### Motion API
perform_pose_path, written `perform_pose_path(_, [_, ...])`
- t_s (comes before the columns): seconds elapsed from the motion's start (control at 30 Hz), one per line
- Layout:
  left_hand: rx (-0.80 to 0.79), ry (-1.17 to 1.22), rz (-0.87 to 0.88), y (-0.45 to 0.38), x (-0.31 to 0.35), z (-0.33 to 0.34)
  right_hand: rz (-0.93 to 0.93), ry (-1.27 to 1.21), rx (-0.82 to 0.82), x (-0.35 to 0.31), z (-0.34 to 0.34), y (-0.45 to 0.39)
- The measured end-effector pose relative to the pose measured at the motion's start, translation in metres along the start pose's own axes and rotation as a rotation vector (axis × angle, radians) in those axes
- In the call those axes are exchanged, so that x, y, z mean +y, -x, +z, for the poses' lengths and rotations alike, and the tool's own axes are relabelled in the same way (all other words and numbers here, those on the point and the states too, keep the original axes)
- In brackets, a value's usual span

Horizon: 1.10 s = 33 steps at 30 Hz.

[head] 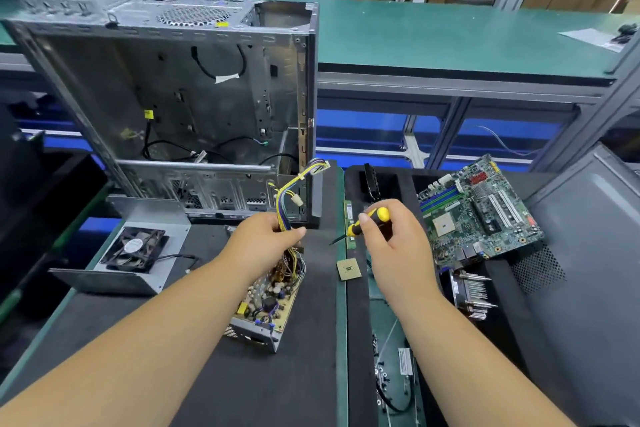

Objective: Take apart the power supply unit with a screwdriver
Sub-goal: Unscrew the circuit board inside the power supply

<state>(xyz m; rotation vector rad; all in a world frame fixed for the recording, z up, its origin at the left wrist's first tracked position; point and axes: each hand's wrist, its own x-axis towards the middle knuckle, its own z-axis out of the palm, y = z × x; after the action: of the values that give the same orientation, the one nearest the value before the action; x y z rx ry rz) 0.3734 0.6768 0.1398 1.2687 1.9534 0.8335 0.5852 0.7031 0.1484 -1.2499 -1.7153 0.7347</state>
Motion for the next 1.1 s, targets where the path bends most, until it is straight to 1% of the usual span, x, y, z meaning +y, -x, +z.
perform_pose_path(0.1, [0.02,0.057,-0.027,0.005,-0.007,-0.002,0.001,-0.008,-0.014,-0.001,0.006,0.002])
perform_pose_path(0.23, [0.116,0.037,-0.087,0.002,-0.018,-0.01,0.019,-0.019,-0.062,-0.001,0.012,0.005])
perform_pose_path(0.43, [0.242,-0.071,-0.141,-0.009,-0.036,-0.02,0.031,0.043,-0.191,0.005,0.024,0.006])
perform_pose_path(0.57, [0.303,-0.218,-0.186,-0.013,-0.047,-0.02,0.041,0.104,-0.265,0.01,0.032,0.008])
perform_pose_path(0.63, [0.344,-0.229,-0.18,-0.011,-0.048,-0.017,0.037,0.121,-0.296,0.012,0.036,0.009])
perform_pose_path(0.73, [0.322,-0.188,-0.17,-0.011,-0.054,-0.016,0.02,0.154,-0.324,0.014,0.04,0.009])
perform_pose_path(0.87, [0.251,-0.049,-0.191,-0.008,-0.06,-0.019,-0.011,0.183,-0.327,0.015,0.044,0.008])
perform_pose_path(0.97, [0.228,-0.046,-0.165,-0.006,-0.061,-0.021,-0.011,0.206,-0.338,0.014,0.046,0.007])
perform_pose_path(1.1, [0.212,-0.077,-0.185,-0.005,-0.065,-0.023,-0.022,0.225,-0.351,0.012,0.046,0.006])
